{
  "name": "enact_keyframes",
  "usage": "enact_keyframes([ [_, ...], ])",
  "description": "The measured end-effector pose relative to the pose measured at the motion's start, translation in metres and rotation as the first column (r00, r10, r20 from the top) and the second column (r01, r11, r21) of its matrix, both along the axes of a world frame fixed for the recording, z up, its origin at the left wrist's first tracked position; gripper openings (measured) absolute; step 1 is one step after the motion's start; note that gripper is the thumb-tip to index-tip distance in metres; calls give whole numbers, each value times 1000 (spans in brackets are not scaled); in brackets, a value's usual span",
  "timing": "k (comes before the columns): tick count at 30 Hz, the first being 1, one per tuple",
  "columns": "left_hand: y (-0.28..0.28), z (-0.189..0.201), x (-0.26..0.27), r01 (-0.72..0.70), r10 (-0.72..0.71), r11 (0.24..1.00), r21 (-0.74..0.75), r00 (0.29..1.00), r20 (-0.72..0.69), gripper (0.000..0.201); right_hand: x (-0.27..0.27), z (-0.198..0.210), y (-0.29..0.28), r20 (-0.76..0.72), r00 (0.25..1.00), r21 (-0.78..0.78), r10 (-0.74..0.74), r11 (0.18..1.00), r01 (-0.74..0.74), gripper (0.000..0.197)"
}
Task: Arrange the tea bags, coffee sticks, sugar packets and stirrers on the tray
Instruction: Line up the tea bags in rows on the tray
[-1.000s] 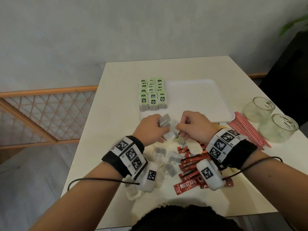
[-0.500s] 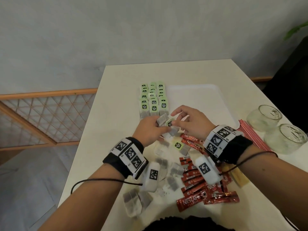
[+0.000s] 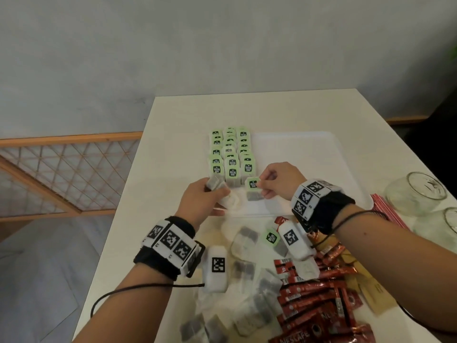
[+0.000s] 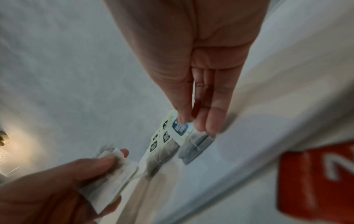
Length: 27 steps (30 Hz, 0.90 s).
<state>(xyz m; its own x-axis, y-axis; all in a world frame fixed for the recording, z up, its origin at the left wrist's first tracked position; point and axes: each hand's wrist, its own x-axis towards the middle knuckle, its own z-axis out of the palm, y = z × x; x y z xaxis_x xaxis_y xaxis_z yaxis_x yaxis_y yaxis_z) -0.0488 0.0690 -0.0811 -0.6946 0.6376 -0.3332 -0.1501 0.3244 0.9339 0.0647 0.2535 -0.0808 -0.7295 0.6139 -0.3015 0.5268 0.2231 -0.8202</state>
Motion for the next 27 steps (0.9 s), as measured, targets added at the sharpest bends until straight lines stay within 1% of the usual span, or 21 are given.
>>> enact_keyframes([
  [3,2,-1,-8,-35,34,999,16,998,51,21,-12,0,4,-42,998,-28,-44,999,43,9],
  [10,8,3,-13,-105,99,994,20,975,197,28,-22,-2,6,-70,995,-64,-73,996,68,14],
  [11,9,3,-12,-114,107,993,21,970,216,29,-21,-3,5,-71,995,-30,-72,997,70,16],
  [12,10,4,-12,-122,113,992,24,965,235,29,-18,-2,5,-74,995,42,-61,997,64,20],
  [14,12,5,-10,-123,109,992,41,959,262,28,-9,2,2,-114,993,182,21,983,0,28],
  [15,12,6,-9,-117,98,992,54,956,276,27,-5,5,0,-140,985,205,102,976,-72,31],
  [17,12,10,-6,-107,78,991,80,949,305,25,5,11,-7,-182,940,180,289,949,-257,37],
  [19,14,13,-2,-101,65,991,93,944,325,22,11,14,-14,-190,894,187,406,909,-373,40],
  [21,14,17,2,-91,53,991,98,940,336,20,14,17,-18,-211,877,241,431,893,-381,32],
  [23,14,18,4,-61,28,994,91,946,324,21,15,20,-20,-249,880,273,405,901,-338,19],
  [25,12,17,5,-49,32,997,56,963,269,23,16,24,-19,-264,888,280,375,911,-301,14],
  [27,8,17,2,-86,81,996,23,982,170,23,17,28,-18,-246,906,282,344,920,-272,11],
])
